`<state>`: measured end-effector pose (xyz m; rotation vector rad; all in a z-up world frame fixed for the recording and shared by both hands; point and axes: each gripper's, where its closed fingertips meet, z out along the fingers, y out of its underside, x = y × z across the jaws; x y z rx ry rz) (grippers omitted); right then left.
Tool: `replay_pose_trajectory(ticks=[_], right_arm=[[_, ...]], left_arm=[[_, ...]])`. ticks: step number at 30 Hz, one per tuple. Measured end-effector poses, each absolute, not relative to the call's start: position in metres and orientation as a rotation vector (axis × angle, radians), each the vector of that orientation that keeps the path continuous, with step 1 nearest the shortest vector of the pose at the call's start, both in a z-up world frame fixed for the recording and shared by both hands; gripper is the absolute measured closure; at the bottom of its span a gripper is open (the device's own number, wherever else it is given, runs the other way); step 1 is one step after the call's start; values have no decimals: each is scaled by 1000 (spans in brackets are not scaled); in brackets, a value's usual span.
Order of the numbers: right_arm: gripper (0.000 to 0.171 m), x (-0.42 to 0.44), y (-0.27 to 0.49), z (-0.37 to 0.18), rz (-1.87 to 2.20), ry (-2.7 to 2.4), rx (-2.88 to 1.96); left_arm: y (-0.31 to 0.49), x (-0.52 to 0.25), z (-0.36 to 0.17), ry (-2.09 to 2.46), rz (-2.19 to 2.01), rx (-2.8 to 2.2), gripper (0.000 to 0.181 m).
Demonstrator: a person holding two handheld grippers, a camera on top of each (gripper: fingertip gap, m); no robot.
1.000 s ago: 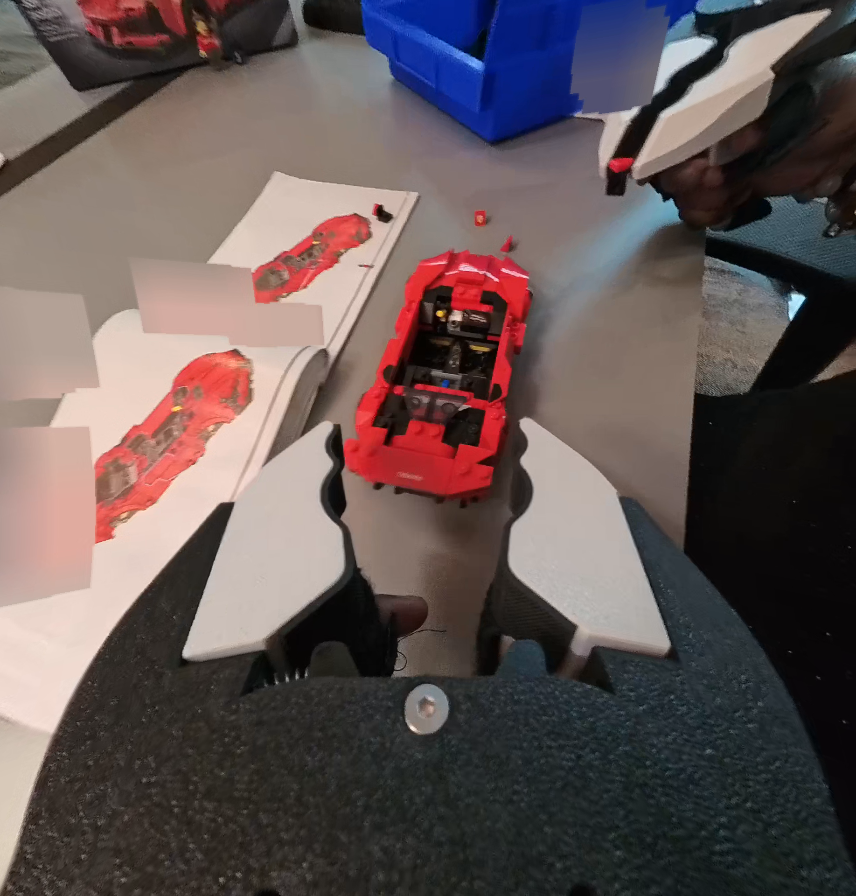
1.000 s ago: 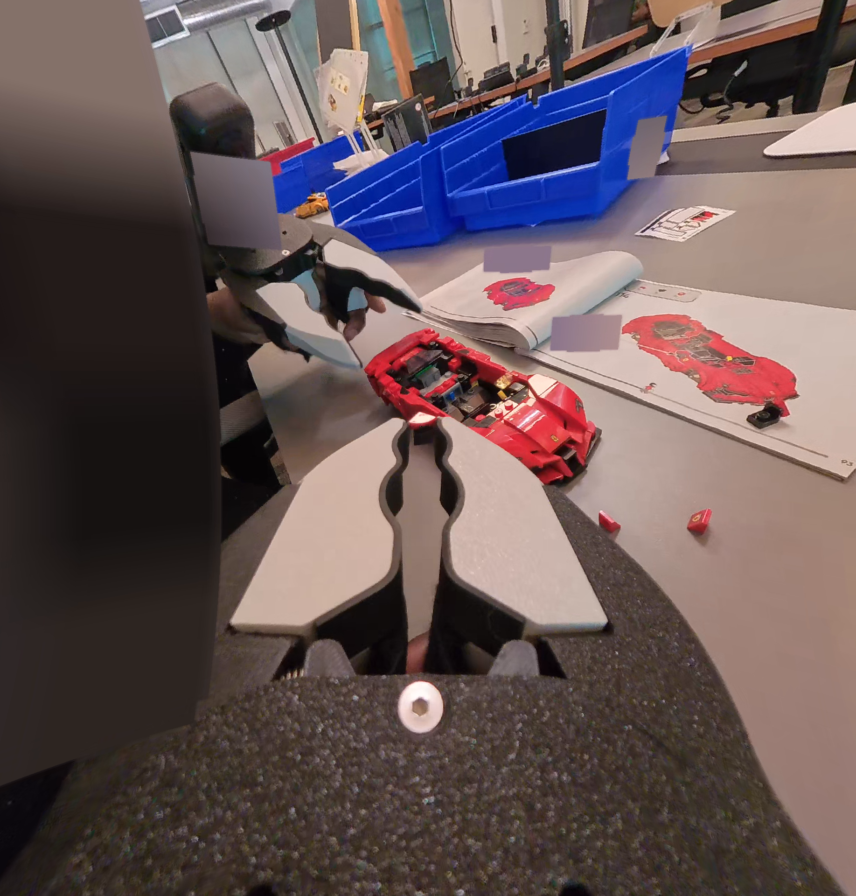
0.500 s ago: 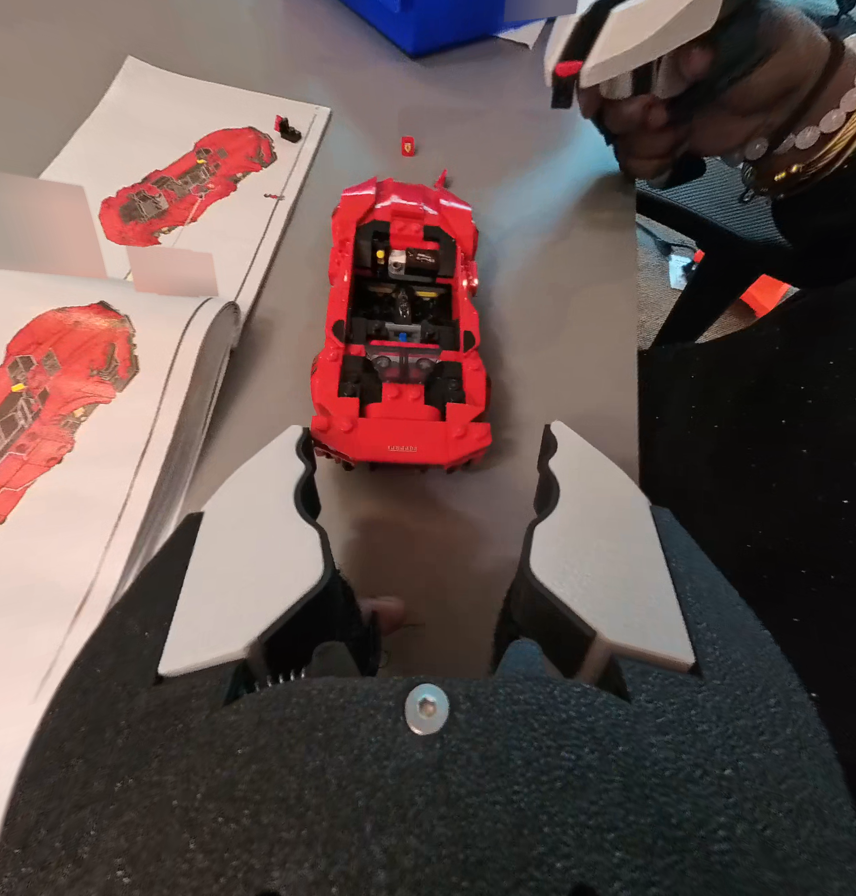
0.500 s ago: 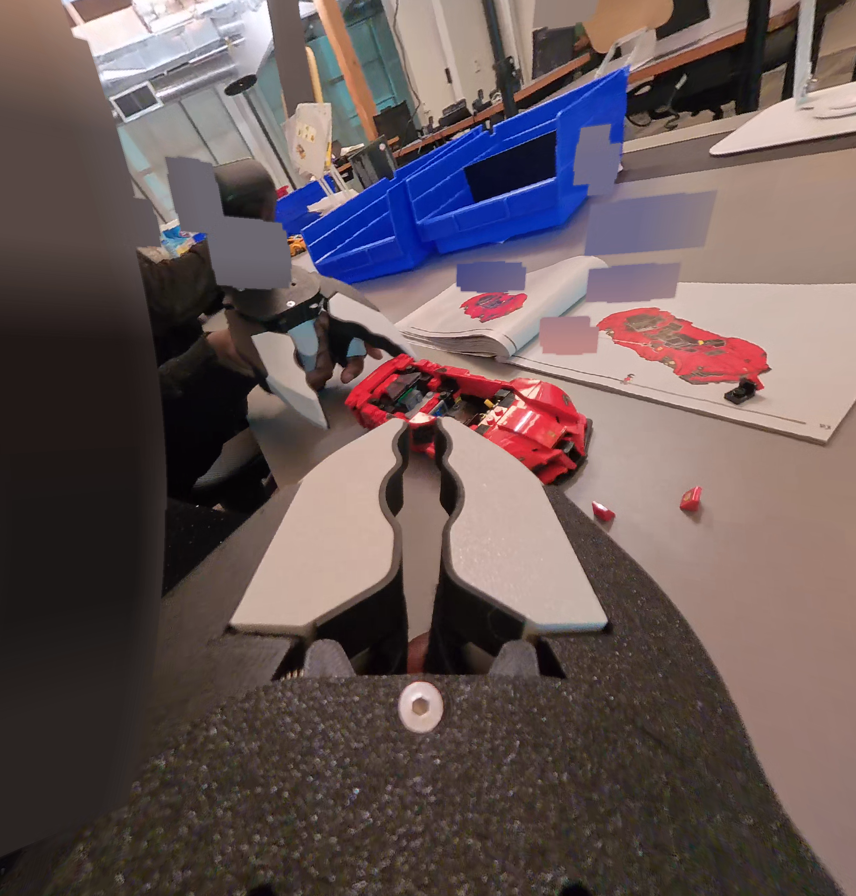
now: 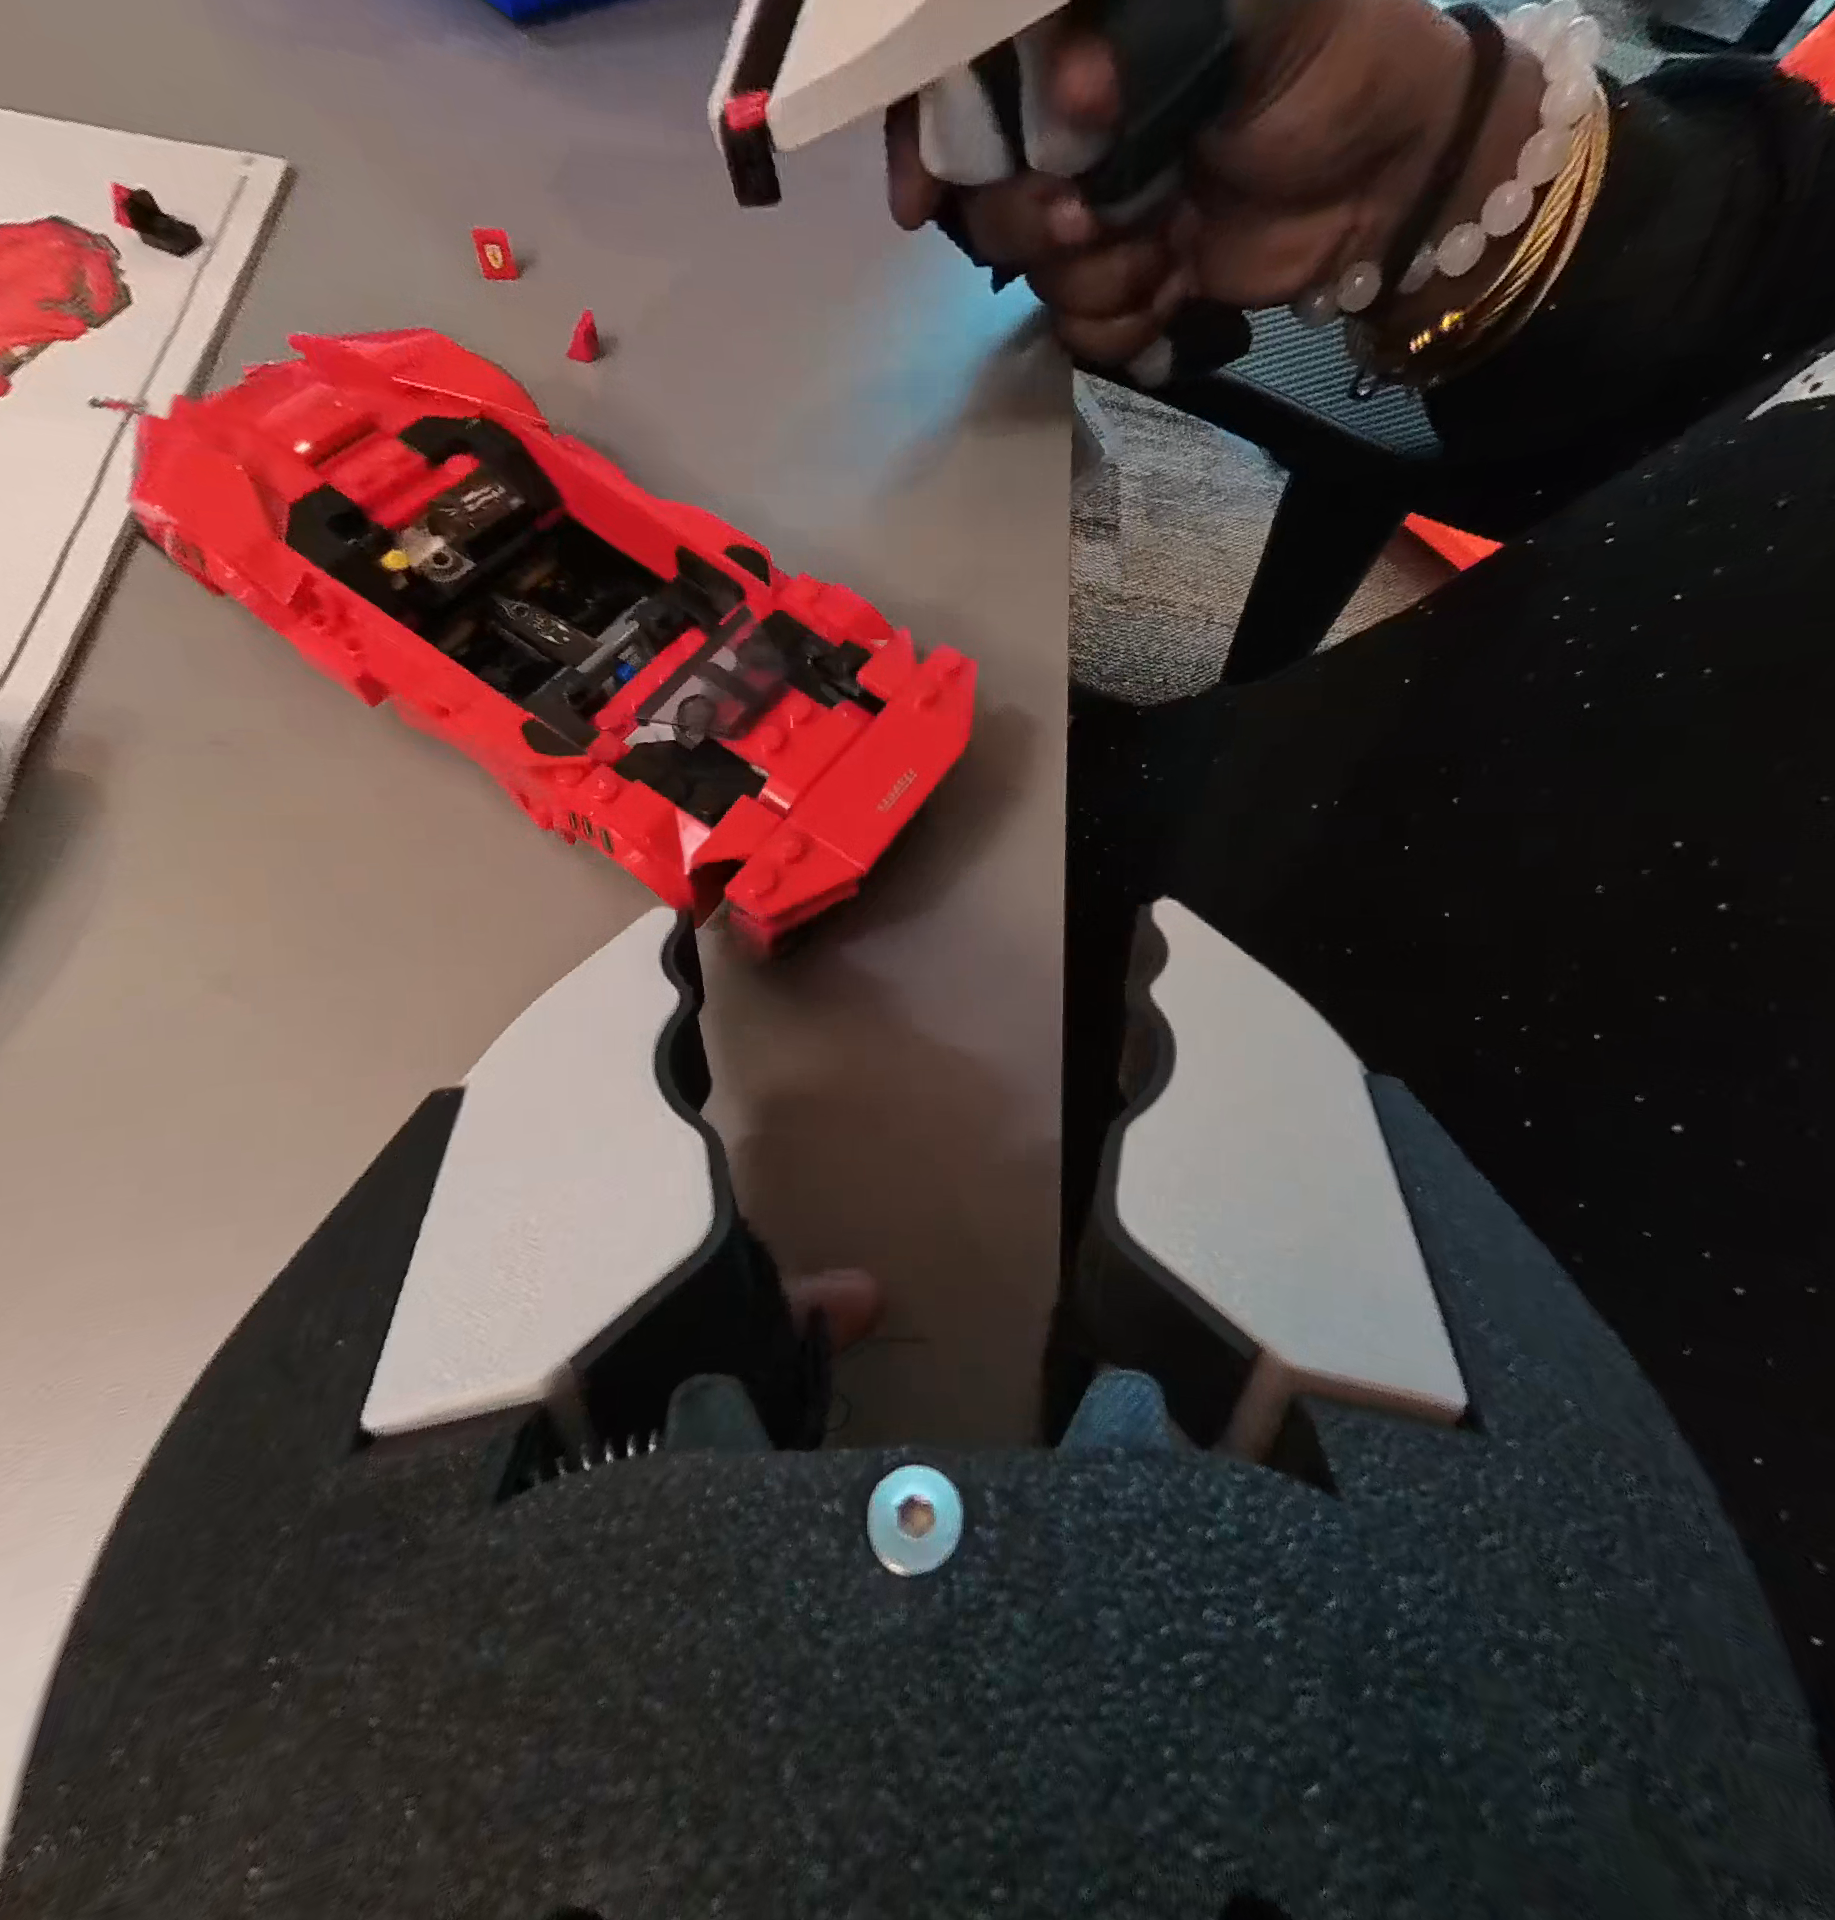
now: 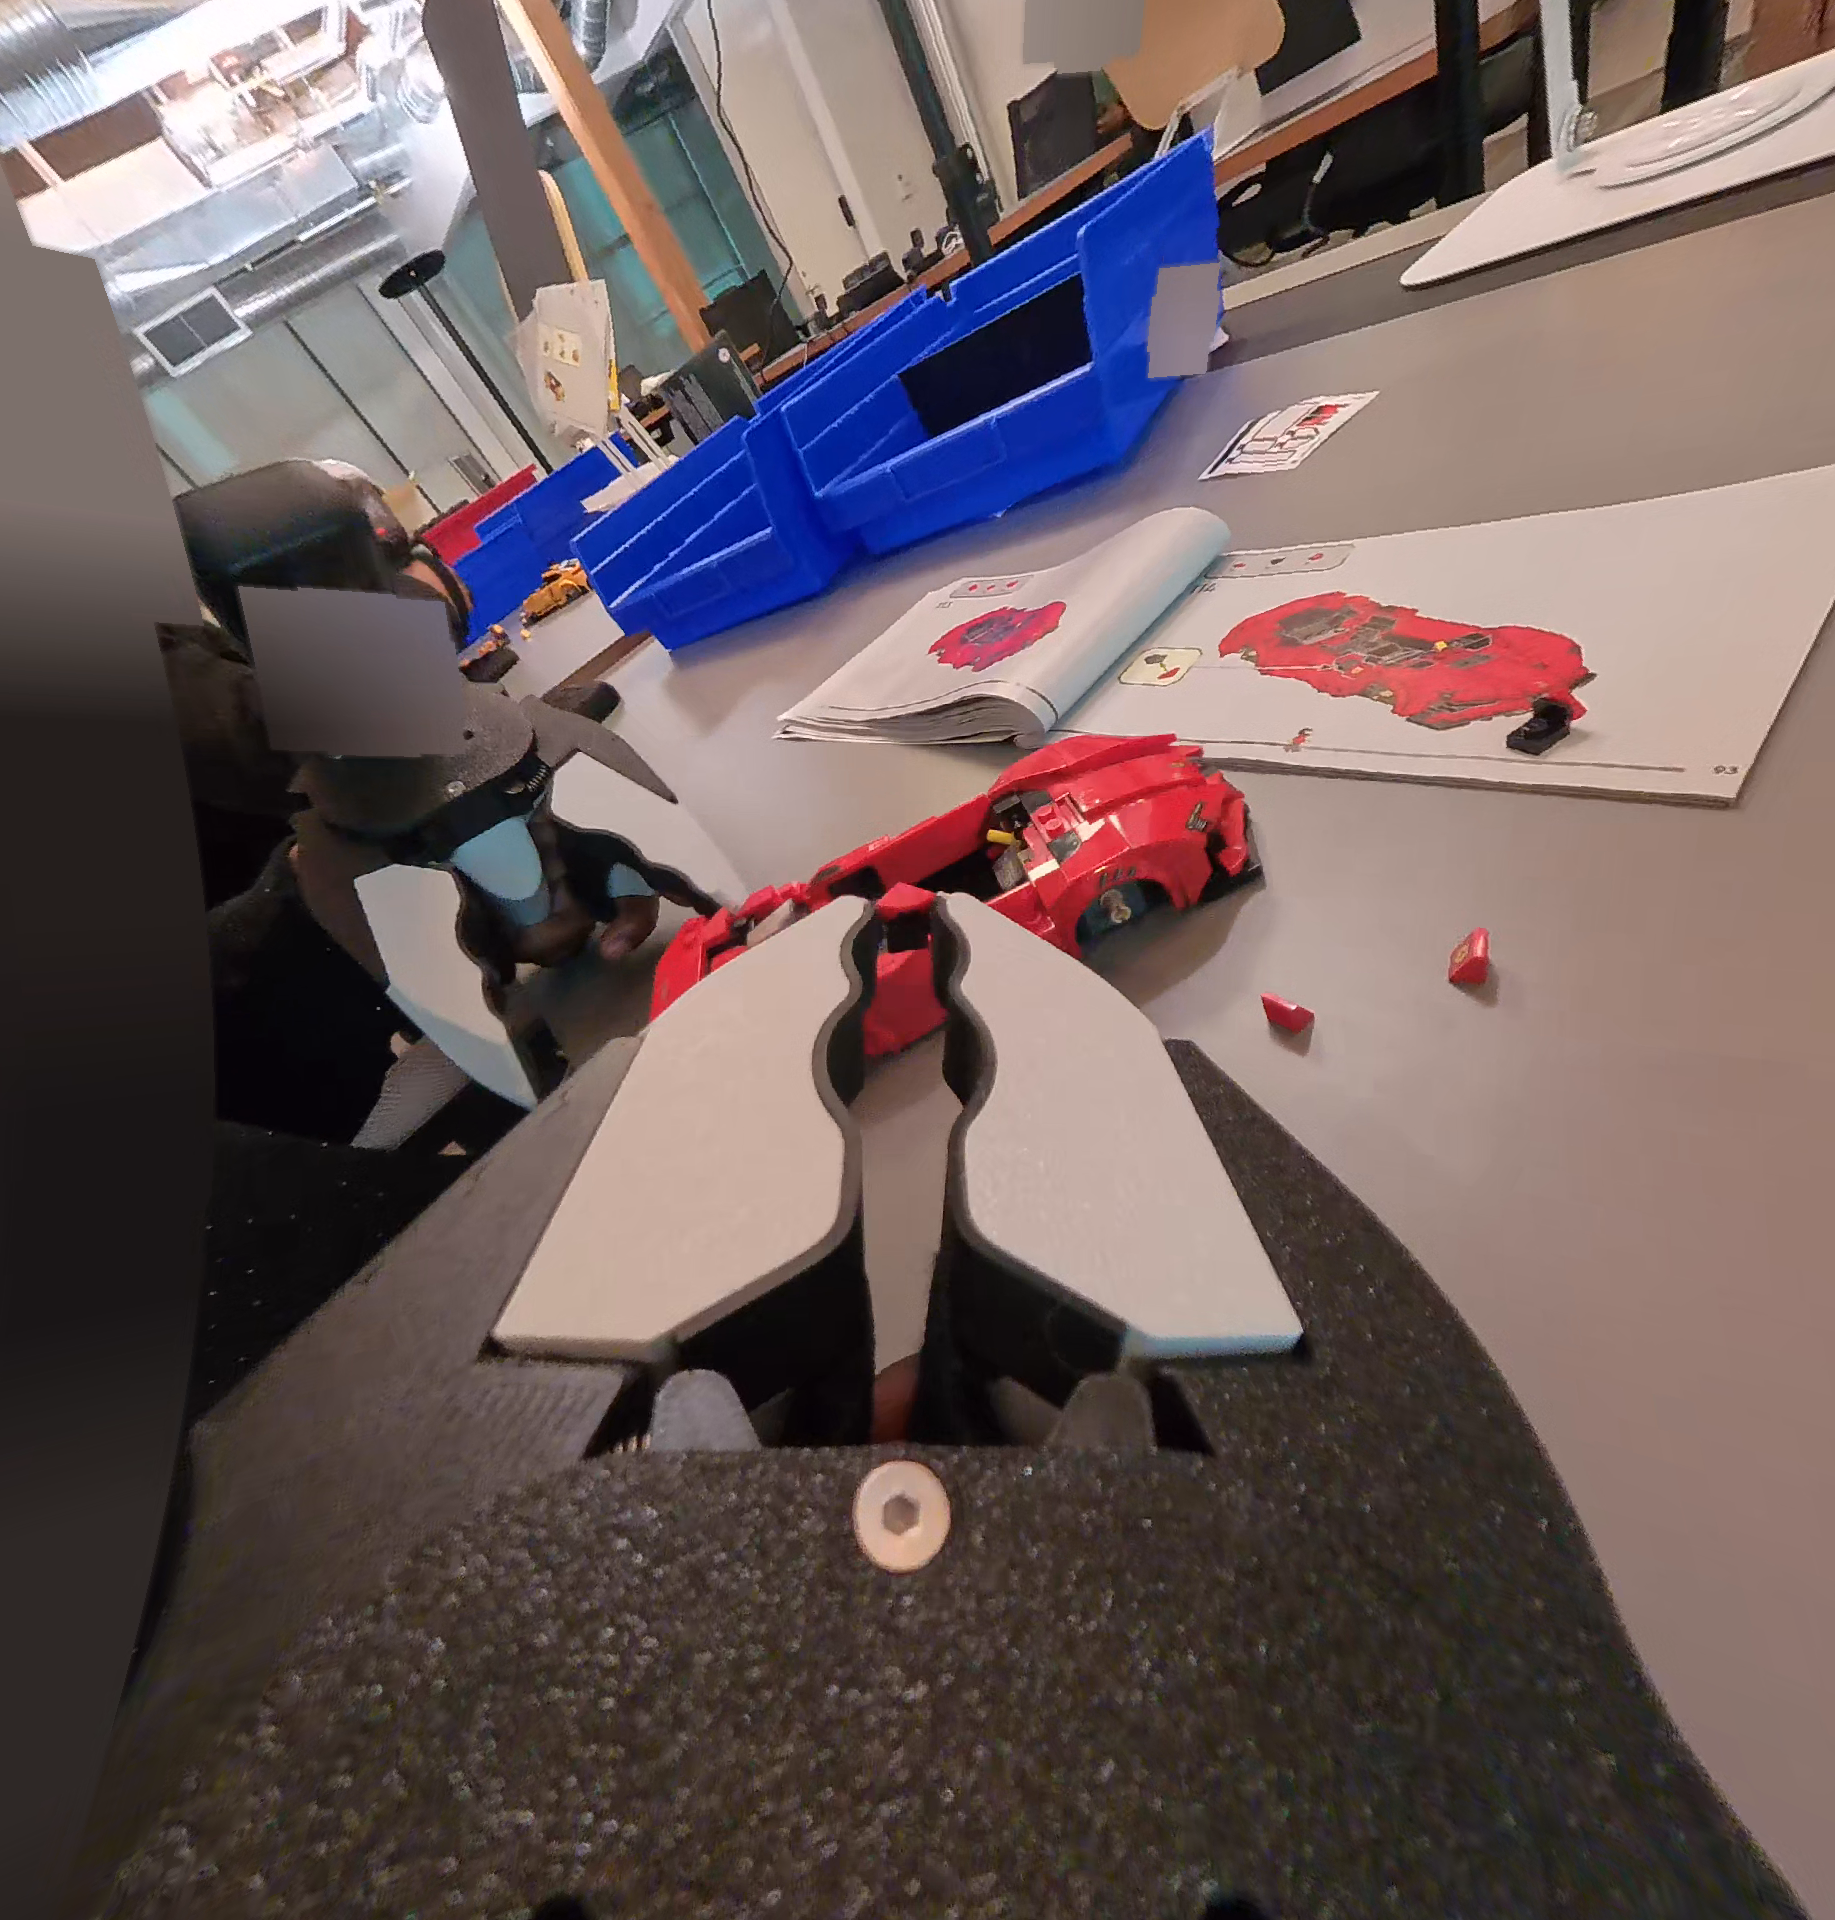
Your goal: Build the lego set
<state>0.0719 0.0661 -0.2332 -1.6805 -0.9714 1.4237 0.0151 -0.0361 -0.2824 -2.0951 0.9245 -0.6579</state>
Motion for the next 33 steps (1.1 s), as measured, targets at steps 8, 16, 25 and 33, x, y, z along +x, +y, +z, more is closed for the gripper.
replay_pose_trajectory(ticks=[8,16,25,33], right_arm=[[162,71,71,-232,1277,-1069,-1610],[162,66,80,-227,1283,-1082,-1600],[162,60,76,-231,1307,-1102,-1647],[162,58,84,-228,1150,-1264,-1609]], left_arm=[[-22,-12,-269,928,-586,-2053,112],[29,-8,-229,1056,-497,-1796,171],[54,13,-242,1202,-558,-1788,175],[53,18,-245,1237,-556,-1786,172]])
